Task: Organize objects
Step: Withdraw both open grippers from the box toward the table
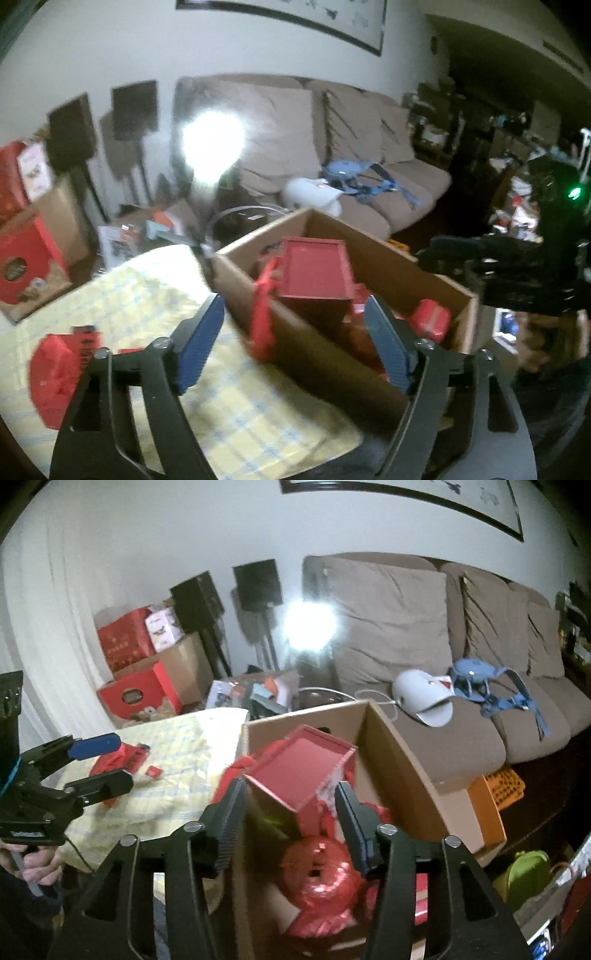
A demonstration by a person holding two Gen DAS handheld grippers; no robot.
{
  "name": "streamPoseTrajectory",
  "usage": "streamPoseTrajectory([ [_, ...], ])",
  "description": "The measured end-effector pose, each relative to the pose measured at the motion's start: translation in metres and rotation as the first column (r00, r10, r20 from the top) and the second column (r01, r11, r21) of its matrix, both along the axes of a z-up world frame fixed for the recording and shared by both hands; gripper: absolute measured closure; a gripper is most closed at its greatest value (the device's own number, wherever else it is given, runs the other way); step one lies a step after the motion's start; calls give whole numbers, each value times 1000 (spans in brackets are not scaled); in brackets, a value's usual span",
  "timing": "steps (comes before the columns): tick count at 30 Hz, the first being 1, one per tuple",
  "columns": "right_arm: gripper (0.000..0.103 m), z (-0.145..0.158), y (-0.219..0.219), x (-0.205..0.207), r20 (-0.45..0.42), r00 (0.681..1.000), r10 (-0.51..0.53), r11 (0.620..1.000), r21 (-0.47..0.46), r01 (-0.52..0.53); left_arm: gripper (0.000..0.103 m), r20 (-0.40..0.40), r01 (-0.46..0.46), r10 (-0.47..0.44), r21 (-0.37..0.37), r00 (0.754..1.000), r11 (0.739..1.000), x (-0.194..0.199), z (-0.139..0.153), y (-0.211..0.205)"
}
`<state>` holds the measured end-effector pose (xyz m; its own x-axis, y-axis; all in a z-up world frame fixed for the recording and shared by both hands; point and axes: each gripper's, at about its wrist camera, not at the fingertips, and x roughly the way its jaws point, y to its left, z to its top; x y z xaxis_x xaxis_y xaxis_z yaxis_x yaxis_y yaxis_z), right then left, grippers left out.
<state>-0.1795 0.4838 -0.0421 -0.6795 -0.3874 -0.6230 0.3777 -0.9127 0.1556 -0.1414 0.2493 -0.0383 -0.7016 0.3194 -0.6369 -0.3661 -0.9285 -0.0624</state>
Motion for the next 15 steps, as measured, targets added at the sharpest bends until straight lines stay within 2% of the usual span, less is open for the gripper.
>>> streamPoseTrajectory([
  [2, 42, -1, -11, 7, 17, 999, 39, 999, 3, -39, 24, 4, -41, 41, -35, 999, 999, 4, -7, -13],
  [6, 40, -7, -41, 23, 18, 994, 108, 992, 55, -109, 26, 74, -103, 105, -28, 992, 994, 7, -37, -56],
  [8, 40, -10, -53, 29, 13, 991, 134, 990, 49, -134, 41, 90, -135, 139, -56, 986, 989, 3, -49, -73],
  [10, 40, -16, -65, 33, 28, 989, 148, 989, 25, -149, 46, 110, -183, 192, -89, 975, 979, -3, -60, -96],
  [14, 40, -34, -86, 42, 77, 983, 167, 986, 18, -169, 61, 196, -278, 279, -34, 940, 960, -15, -84, -150],
  [15, 40, -40, -90, 45, 94, 981, 169, 985, 18, -172, 61, 227, -300, 298, -26, 927, 954, -20, -91, -165],
])
